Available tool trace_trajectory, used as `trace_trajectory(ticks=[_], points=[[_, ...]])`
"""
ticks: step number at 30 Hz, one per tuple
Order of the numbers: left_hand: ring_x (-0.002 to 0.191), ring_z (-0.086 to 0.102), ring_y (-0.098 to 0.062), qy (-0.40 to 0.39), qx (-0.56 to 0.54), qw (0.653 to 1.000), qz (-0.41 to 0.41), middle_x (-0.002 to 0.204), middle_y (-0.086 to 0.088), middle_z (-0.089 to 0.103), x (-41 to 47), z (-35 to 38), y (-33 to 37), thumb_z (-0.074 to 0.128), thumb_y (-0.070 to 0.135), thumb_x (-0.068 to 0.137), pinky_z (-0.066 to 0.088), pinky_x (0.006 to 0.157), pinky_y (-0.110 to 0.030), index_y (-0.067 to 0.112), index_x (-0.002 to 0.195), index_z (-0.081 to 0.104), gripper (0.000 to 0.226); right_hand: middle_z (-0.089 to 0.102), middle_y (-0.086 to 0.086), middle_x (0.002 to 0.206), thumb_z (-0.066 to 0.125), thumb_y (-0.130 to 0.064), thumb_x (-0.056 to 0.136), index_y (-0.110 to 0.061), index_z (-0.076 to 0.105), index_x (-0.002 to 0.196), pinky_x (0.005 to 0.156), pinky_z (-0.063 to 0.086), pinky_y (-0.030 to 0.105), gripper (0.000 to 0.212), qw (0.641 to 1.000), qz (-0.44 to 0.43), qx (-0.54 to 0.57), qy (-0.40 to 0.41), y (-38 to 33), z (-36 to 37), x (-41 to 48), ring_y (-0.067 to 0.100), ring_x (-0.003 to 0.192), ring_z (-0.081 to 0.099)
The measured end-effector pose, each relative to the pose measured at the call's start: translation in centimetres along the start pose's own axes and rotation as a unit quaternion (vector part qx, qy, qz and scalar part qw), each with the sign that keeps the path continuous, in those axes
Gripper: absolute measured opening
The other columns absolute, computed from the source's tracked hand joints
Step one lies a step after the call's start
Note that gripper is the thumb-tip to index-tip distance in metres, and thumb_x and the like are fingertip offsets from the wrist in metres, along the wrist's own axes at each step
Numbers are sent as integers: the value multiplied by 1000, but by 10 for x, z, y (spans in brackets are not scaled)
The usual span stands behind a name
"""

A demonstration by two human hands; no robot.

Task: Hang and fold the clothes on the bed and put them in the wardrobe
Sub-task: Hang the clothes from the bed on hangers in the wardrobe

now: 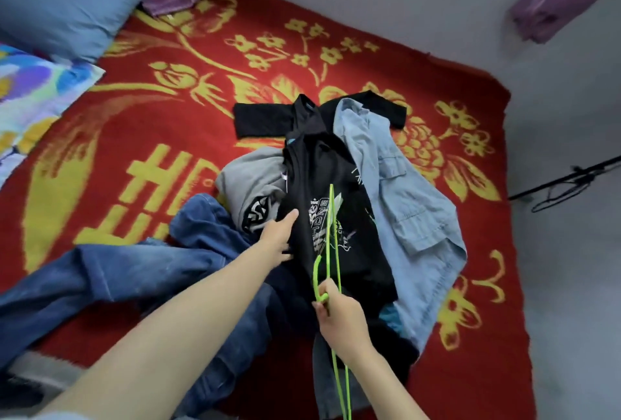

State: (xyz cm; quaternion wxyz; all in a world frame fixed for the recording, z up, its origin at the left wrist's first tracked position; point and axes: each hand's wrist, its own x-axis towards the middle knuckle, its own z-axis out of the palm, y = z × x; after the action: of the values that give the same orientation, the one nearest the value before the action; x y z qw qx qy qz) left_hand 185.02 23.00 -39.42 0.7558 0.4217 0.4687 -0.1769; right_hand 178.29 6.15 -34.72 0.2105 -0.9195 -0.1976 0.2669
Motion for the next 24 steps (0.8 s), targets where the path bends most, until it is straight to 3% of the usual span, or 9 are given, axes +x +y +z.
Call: trace_trajectory(ticks=[3,5,7,10,12,15,19,21,24], points=[[52,57,-16,39,-133,989,-42,76,-9,59,-10,-6,-6,54,12,92,46,42,-18,12,93,52,3,41,-8,63,45,-13,95,-22,31,90,67,40,36,17,1000,-17,-4,-6,-5,-2,-21,27,70,52],[26,43,-6,42,-144,987,-50,43,-3,50,-18,-15,-12,52,7,92,32,30,-9,14,73,45,21,36,-12,58,45,-14,95,-22,30,90,62,34,34,17,1000,-22,-11,-10,-6,-4,-34,20,64,45],[20,34,-1,47,-117,991,-37,26,5,35,-26,-21,-14,52,6,91,25,29,-7,14,65,38,31,35,-12,56,45,-15,96,-26,30,87,58,30,32,21,999,-21,-17,-24,-8,-5,-47,18,59,41],[22,32,-4,84,-55,994,39,27,4,35,-47,-29,-11,55,-2,88,25,29,-8,8,73,49,19,44,-8,58,49,-20,94,-35,26,76,54,31,29,34,999,-17,-22,-47,-11,-5,-58,9,53,42],[43,53,-14,109,16,982,150,49,-4,53,-61,-36,-6,54,-9,84,43,41,-17,4,101,60,22,64,-2,77,54,-23,93,-35,26,77,65,42,29,34,999,-10,-16,-48,-14,-6,-61,14,70,59],[81,60,-23,115,187,929,297,76,0,63,-81,-59,-2,50,-13,80,47,73,-30,9,115,65,44,67,5,84,56,-21,93,-35,24,73,66,44,29,40,1000,-22,0,-4,-16,-13,-59,22,78,63],[107,60,-22,101,393,837,367,110,-7,68,-103,-101,-12,46,-7,81,48,89,-34,14,119,65,48,62,-1,90,40,4,89,-35,31,80,60,45,24,42,999,-24,32,6,-20,-28,-52,16,72,59],[100,58,-24,94,454,789,403,92,-2,66,-111,-118,-23,47,-6,84,44,82,-30,15,121,64,45,60,-1,93,33,13,82,-37,37,80,56,40,18,50,998,-26,62,16,-22,-40,-46,12,65,55],[83,45,-16,79,492,738,456,70,13,40,-127,-135,-35,50,-6,87,29,67,-22,11,120,63,39,61,11,99,33,15,80,-30,43,83,55,39,20,47,992,-14,105,70,-30,-59,-32,15,60,52]])
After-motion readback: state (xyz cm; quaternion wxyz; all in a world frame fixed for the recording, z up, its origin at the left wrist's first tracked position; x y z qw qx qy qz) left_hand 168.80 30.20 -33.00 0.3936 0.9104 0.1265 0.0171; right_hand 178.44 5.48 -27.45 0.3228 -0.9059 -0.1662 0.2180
